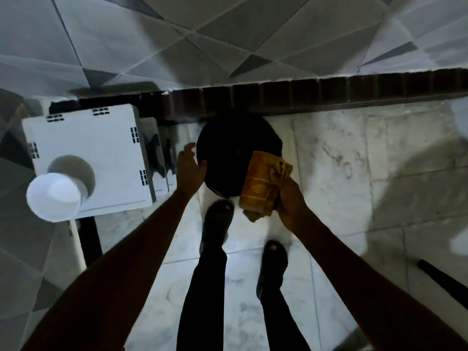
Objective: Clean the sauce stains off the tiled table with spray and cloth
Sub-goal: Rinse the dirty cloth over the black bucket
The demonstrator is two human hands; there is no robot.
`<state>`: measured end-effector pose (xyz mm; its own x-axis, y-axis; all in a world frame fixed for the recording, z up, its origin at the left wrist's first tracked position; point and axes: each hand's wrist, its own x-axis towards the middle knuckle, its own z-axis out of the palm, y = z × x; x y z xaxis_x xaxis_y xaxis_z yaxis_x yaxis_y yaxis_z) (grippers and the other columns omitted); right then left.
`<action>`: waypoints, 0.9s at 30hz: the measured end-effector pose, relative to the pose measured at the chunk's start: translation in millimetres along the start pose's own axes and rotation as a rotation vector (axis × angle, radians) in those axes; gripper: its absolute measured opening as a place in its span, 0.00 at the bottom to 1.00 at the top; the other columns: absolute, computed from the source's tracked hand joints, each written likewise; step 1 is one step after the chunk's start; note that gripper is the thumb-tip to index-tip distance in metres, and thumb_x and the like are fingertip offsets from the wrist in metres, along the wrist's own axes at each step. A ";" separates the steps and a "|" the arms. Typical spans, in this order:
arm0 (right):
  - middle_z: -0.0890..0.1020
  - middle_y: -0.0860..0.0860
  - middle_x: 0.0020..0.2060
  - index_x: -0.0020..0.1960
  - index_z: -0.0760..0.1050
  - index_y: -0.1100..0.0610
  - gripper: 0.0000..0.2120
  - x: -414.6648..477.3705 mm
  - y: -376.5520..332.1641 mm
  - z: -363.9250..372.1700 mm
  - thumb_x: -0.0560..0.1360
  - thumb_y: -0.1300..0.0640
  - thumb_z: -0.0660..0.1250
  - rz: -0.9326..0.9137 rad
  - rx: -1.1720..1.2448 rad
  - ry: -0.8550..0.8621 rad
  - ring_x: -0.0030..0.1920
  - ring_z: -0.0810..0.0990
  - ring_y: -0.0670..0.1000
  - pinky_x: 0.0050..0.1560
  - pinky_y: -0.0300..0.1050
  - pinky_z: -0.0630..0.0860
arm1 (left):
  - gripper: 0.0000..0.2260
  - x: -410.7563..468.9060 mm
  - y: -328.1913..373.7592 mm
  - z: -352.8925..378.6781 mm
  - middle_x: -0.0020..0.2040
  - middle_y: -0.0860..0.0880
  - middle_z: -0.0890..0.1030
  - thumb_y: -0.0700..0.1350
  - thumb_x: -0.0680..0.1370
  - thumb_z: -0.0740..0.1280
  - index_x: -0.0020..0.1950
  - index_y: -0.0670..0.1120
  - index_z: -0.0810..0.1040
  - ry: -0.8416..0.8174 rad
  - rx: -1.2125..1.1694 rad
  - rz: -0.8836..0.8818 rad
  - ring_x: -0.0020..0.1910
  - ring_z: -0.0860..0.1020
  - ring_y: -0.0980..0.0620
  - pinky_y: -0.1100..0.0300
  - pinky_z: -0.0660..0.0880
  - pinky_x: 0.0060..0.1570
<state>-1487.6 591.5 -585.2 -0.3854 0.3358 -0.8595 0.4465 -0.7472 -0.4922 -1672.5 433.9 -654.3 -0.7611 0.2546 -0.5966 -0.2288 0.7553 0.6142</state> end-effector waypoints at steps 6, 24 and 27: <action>0.77 0.56 0.70 0.77 0.65 0.52 0.56 64.1 21.6 28.2 0.56 0.32 0.81 0.027 0.094 0.070 0.67 0.79 0.62 0.66 0.68 0.75 | 0.47 97.0 -30.5 12.6 0.76 0.40 0.66 0.53 0.69 0.76 0.80 0.50 0.53 -0.232 0.074 -0.099 0.69 0.71 0.39 0.42 0.73 0.64; 0.81 0.59 0.64 0.72 0.73 0.56 0.34 -146.7 26.3 -11.8 0.72 0.39 0.74 0.016 0.292 0.192 0.64 0.80 0.64 0.65 0.72 0.74 | 0.22 -93.1 53.3 -31.9 0.64 0.40 0.77 0.41 0.79 0.67 0.73 0.41 0.69 -0.399 0.063 -0.188 0.61 0.77 0.39 0.43 0.75 0.62; 0.82 0.58 0.63 0.70 0.75 0.55 0.29 -241.3 34.9 -32.7 0.75 0.42 0.73 -0.015 0.345 0.209 0.63 0.81 0.63 0.65 0.70 0.74 | 0.16 -176.1 80.9 -55.4 0.58 0.42 0.79 0.39 0.80 0.66 0.68 0.42 0.73 -0.440 0.137 -0.162 0.56 0.79 0.40 0.50 0.77 0.54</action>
<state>-1352.6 503.1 -399.5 -0.2018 0.4308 -0.8796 0.1308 -0.8782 -0.4601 -1590.5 416.7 -471.0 -0.3872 0.3361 -0.8585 -0.2187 0.8711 0.4397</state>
